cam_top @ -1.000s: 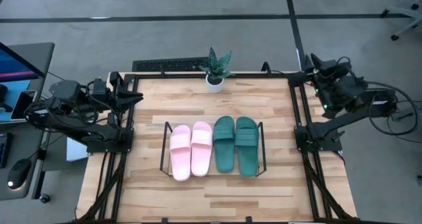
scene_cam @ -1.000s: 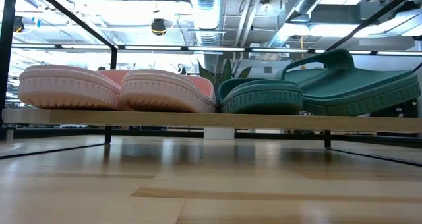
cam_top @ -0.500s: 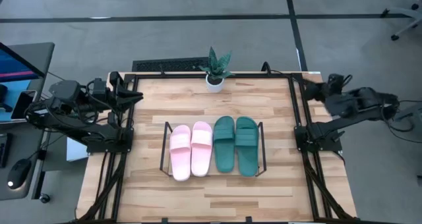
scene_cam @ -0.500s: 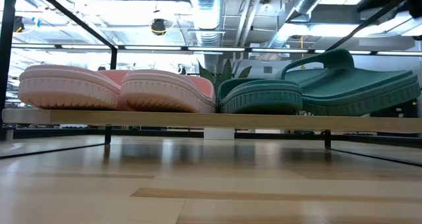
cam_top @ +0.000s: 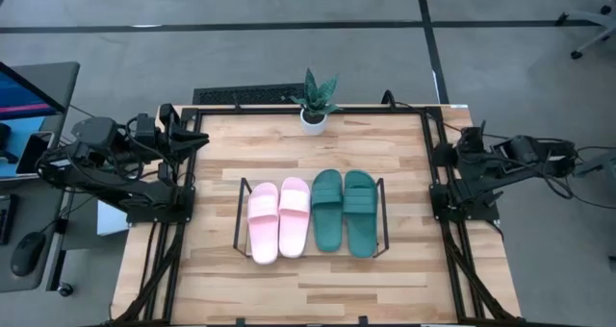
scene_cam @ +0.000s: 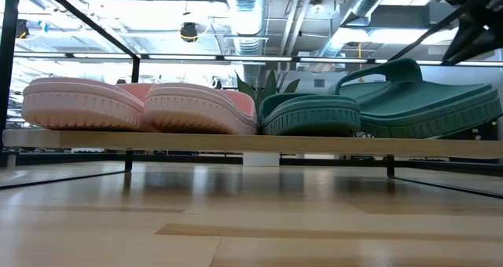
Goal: Pick and place slides into the shelf
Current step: Put the green slide on the shelf
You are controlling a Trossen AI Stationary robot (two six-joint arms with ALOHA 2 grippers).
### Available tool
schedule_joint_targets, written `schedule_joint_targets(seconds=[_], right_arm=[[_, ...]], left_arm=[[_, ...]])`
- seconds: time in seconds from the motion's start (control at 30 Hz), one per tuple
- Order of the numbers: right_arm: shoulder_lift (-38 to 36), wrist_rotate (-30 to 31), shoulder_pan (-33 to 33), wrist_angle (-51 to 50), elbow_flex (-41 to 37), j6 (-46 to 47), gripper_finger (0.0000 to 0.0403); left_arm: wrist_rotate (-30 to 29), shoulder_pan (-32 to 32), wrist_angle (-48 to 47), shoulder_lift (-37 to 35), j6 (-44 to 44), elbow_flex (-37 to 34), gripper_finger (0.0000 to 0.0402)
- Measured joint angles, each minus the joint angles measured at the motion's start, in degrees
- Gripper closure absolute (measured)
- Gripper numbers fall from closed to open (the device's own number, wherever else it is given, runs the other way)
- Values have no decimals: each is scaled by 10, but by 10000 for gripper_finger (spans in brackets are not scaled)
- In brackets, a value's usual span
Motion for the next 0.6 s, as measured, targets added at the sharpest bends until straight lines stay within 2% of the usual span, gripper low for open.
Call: schedule_joint_targets(seconds=[0.27,0.43,0.6], right_arm=[[-21,-95,1,91,-64,-6,363],[-24,-105,1,124,-91,-6,396],[-24,-149,10,163,-91,-35,400]], left_arm=[[0,0,0,0,-2,0,361],[3,0,0,0,-2,0,361],[4,0,0,0,-2,0,361]])
